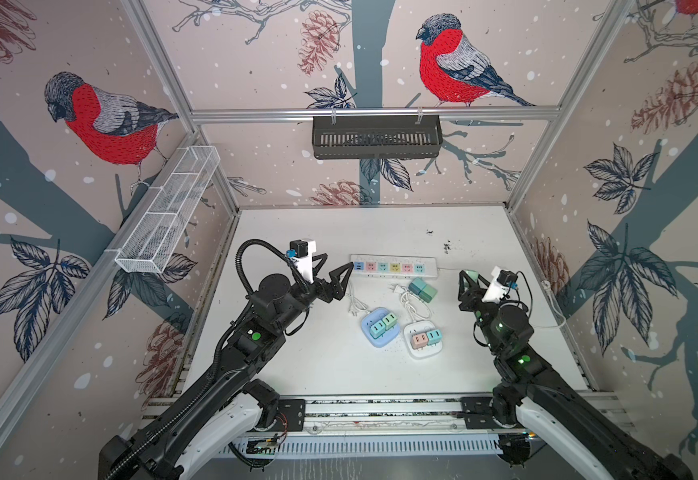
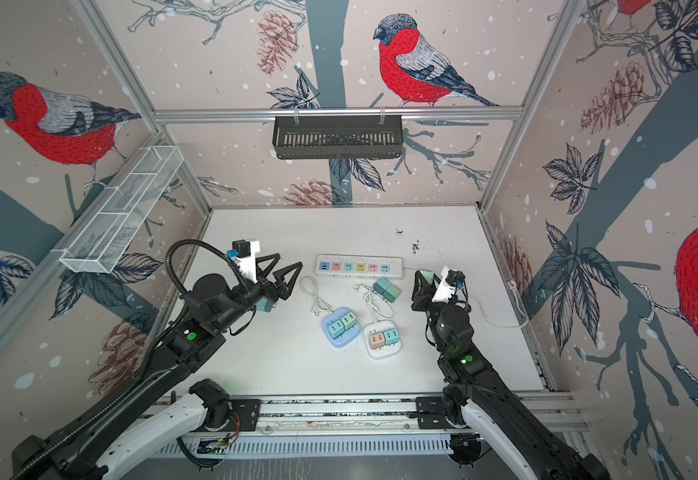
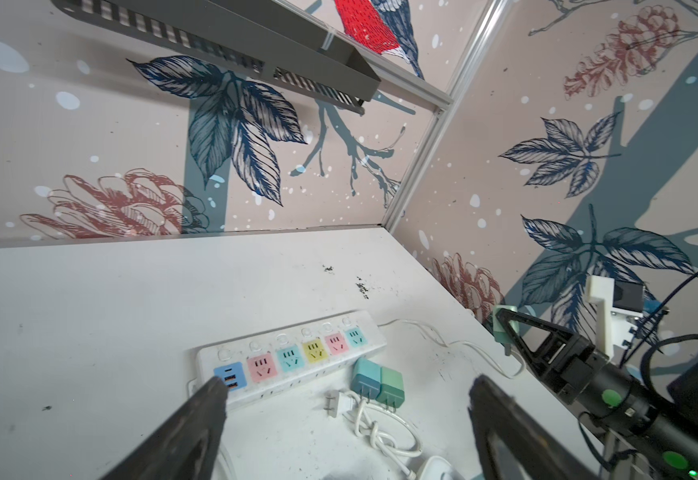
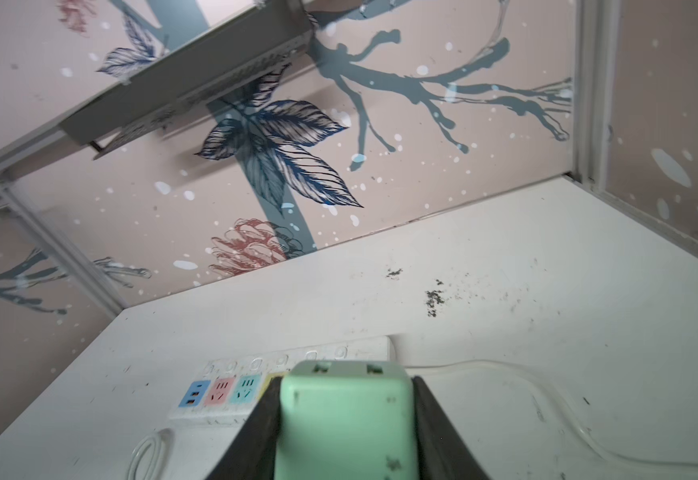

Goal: Insert the plug
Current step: 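Lift the green adapter with the right gripper while the left gripper moves inward, then bring the green adapter to the left gripper and close the left gripper on it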

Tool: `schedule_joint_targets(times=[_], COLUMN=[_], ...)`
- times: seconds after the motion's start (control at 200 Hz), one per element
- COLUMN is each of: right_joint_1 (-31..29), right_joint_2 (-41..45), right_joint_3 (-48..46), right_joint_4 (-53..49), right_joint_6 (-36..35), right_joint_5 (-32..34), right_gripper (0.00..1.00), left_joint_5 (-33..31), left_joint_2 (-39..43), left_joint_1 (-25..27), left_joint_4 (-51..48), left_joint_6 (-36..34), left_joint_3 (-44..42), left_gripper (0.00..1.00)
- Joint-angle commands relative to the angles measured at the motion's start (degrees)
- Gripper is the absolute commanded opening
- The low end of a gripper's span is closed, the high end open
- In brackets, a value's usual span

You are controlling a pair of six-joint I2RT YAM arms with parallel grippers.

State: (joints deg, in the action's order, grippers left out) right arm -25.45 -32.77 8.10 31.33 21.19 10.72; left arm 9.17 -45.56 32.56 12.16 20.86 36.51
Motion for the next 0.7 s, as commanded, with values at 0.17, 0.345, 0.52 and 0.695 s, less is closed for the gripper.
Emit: schedule_joint_targets(times=[0.17,0.345,0.52,0.695], right_joint_1=[-6.42,-14.12,-20.34,-24.11], right_joint_2=[-0.17,-5.15,-9.3,-10.95], right_joint_3=[-2.58,-1.17,-0.01,-0.01], right_joint_4=[15.21,15.34,15.91,17.49], right_joint_6=[-21.32,-27.86,-33.08,-36.16], right_joint_5=[-13.18,-6.91,0.32,5.69], right_gripper=[0.0,0.01,0.01,0.01], left_joint_5=[3.75,5.19,6.51,8.84], left_joint_2=[-0.2,-2.65,-4.09,-7.97], left_joint_1=[5.27,8.07,9.05,10.77], left_joint_4=[3.81,1.83,1.35,0.93], left_joint_6=[-4.51,-5.95,-7.24,-8.35], left_joint_3=[0.79,3.11,4.08,5.79], left_gripper=[0.89,0.85,0.83,0.81])
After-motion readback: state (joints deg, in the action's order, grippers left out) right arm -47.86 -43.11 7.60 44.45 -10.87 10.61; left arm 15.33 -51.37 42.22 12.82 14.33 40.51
